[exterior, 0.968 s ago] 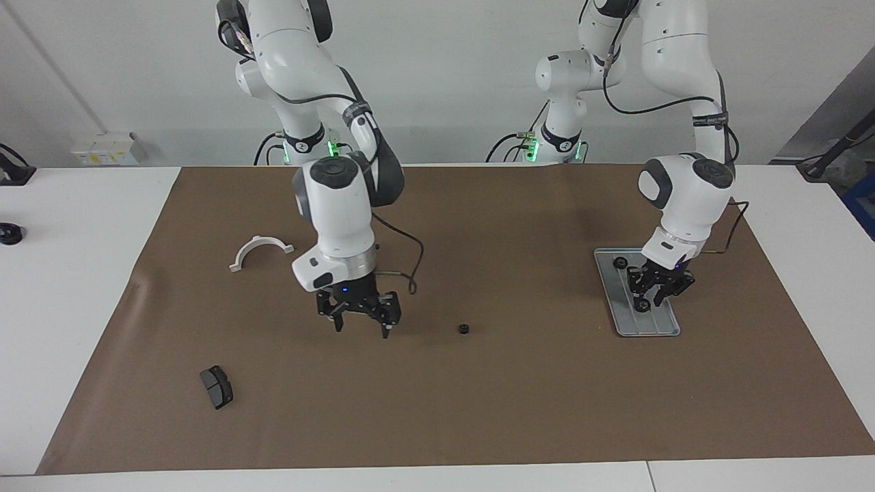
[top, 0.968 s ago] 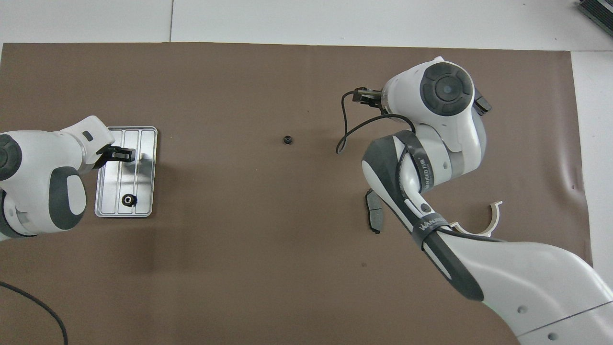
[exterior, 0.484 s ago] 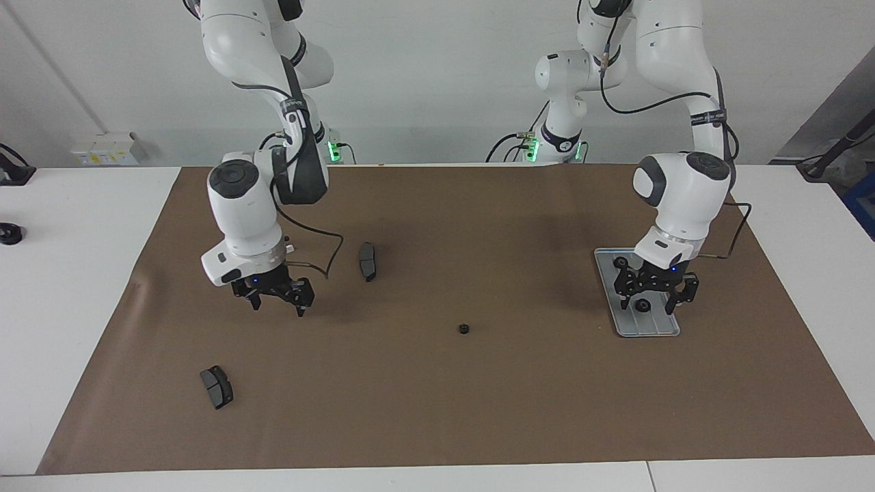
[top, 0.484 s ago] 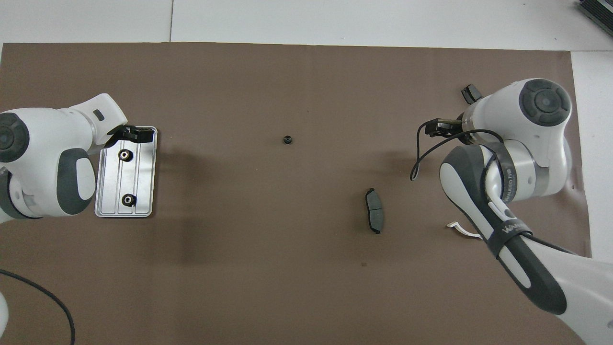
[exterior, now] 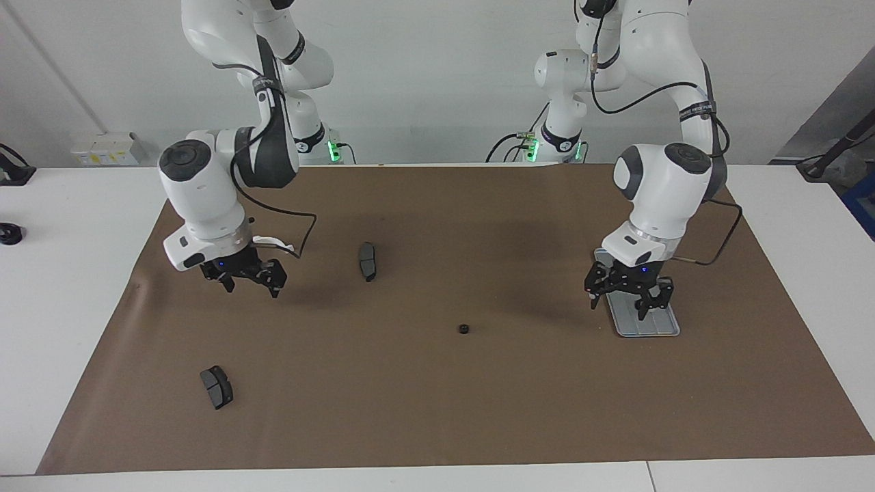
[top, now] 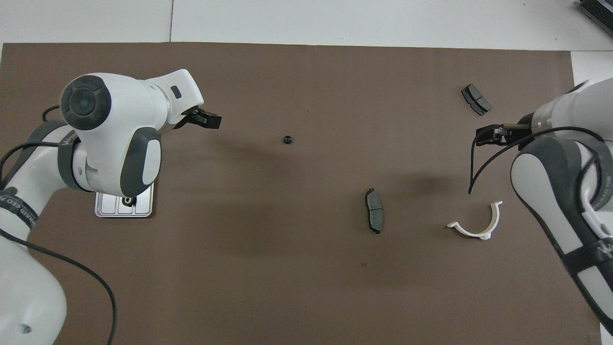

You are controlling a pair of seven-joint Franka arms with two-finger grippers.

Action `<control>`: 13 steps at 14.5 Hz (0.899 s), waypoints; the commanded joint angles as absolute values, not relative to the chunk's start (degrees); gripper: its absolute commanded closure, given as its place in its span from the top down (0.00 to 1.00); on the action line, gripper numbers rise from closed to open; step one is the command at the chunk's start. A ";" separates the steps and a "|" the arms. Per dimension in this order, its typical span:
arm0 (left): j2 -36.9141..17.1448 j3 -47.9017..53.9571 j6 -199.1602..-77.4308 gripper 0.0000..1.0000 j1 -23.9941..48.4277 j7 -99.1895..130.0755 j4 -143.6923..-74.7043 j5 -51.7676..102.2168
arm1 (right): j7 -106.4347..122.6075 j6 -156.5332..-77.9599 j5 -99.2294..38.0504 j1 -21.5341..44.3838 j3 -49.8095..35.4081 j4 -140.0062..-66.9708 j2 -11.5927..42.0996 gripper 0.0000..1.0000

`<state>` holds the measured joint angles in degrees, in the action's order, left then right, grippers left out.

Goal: Pick bearing gear from pile to tray
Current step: 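Reach the left gripper toward the bearing while the right gripper returns to rest, then grasp the third bearing with the left gripper and lift it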

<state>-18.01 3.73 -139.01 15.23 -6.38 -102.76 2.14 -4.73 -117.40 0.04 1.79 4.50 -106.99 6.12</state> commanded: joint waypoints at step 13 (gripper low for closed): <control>-29.88 2.72 -154.25 0.98 29.97 -0.09 -100.63 1.85 | 1.84 -90.18 -0.09 0.88 3.95 -93.61 -2.11 1.00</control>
